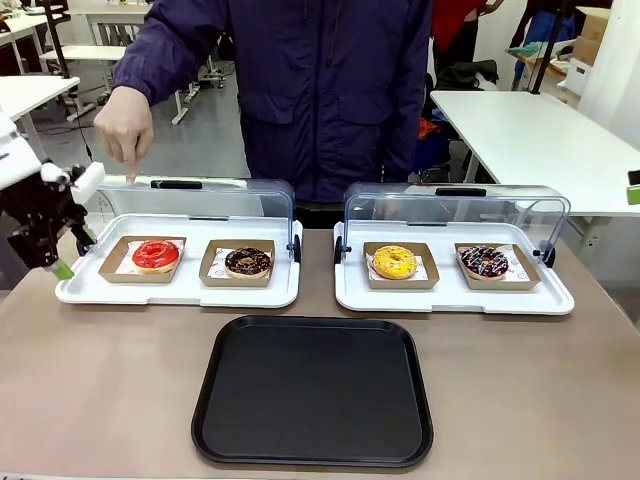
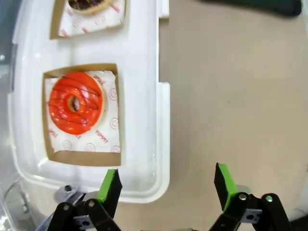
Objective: Move the first donut from the left to the tray.
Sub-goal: Pick up the Paper togo box containing the Donut indicated by the person and place it on the Handle tray.
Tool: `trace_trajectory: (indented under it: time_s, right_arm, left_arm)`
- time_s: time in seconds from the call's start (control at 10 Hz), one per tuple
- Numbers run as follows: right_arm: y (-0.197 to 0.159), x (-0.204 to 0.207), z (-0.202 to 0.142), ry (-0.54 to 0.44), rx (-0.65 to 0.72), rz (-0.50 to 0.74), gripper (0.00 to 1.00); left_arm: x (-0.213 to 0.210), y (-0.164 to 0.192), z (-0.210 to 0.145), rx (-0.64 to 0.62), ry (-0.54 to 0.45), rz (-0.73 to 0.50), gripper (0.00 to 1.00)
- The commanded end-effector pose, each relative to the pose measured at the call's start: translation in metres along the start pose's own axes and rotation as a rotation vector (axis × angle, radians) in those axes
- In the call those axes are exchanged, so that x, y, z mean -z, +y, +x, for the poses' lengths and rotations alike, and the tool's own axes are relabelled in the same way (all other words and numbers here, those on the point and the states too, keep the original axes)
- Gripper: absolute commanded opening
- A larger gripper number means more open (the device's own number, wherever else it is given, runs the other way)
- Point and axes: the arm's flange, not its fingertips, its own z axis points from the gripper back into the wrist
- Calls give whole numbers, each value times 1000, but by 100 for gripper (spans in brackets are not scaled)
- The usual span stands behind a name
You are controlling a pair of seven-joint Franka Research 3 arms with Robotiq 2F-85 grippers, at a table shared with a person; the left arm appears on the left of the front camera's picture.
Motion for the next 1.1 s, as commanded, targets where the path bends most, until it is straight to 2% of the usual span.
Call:
trace_trajectory:
  time_s: [0.0,0.2,0.3,0.4,0.6,0.7,1.0]
  right_arm:
    - [-3,1,2,-27,-25,-2,100]
    - [-3,1,2,-27,-25,-2,100]
    - [-3,1,2,-27,-25,-2,100]
    - [-3,1,2,-27,-25,-2,100]
    - [-3,1,2,-27,-25,-2,100]
    - [-3,1,2,-27,-25,-2,100]
    - [-3,1,2,-27,-25,-2,100]
  left_arm:
    - [25,-8,-10,56,18,54,100]
    - [46,-1,-12,92,14,77,100]
    - [46,3,-9,104,-19,137,100]
    - [39,-5,-10,61,35,47,100]
    - [45,0,-9,78,30,79,100]
    - [46,18,-4,111,-2,88,100]
    - [60,50,2,125,34,77,100]
